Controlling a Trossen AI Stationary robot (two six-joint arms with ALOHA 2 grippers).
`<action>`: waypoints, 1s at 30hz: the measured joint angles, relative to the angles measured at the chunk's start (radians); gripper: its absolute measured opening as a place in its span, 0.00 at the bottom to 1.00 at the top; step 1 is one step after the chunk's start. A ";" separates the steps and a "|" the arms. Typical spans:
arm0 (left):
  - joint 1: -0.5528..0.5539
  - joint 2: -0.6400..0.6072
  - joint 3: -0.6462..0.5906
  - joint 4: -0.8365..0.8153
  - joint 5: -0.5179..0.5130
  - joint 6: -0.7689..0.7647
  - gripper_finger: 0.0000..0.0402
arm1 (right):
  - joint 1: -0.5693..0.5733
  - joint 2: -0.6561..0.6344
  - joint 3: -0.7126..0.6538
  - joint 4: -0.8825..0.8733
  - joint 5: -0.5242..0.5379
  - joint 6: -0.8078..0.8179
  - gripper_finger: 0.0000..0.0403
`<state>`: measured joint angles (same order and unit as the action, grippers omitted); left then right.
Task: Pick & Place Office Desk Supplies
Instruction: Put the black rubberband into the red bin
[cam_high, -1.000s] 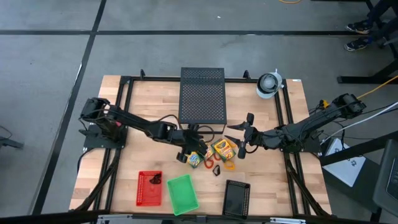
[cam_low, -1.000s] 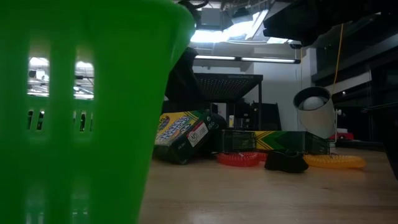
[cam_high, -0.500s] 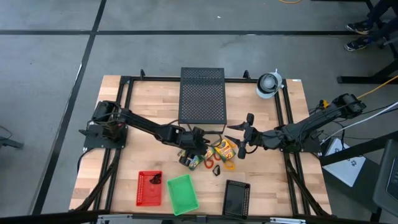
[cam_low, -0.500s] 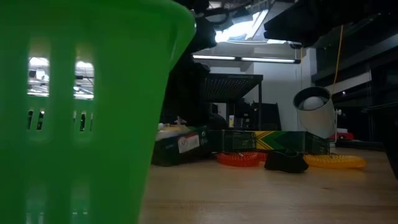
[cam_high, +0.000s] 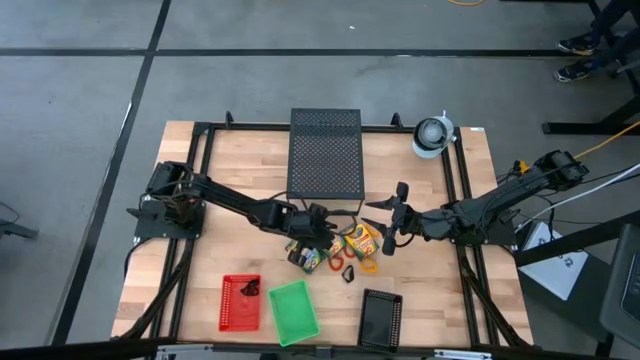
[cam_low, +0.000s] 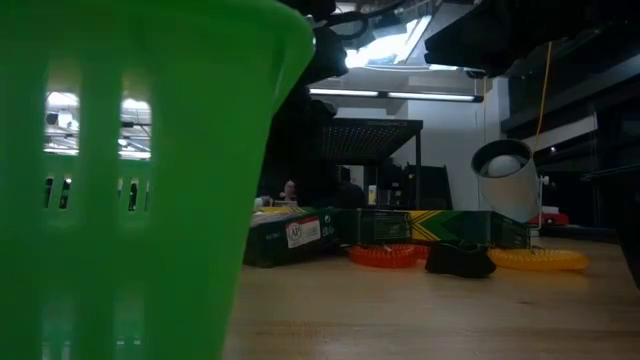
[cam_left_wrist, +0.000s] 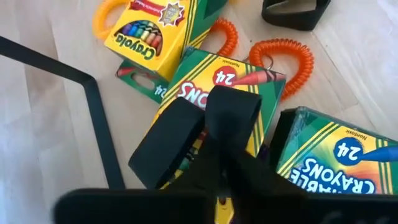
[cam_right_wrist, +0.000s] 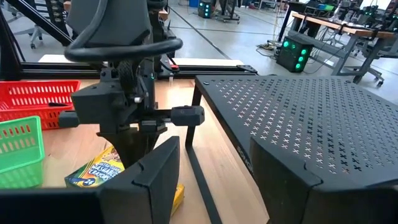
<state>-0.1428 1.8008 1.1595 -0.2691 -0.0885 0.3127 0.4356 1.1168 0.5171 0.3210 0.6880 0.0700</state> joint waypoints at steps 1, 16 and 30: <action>0.000 0.000 0.000 -0.005 0.000 -0.005 0.02 | 0.000 0.000 0.000 0.000 0.000 0.000 0.49; -0.098 -0.307 0.000 -0.164 0.059 -0.152 0.01 | 0.000 0.000 0.000 -0.004 0.000 0.000 0.49; -0.361 -0.436 -0.116 -0.308 0.110 -0.711 0.01 | 0.000 0.000 0.000 -0.015 -0.008 0.000 0.49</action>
<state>-0.5037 1.3651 1.0434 -0.5774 0.0213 -0.3983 0.4356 1.1168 0.5171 0.3055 0.6803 0.0696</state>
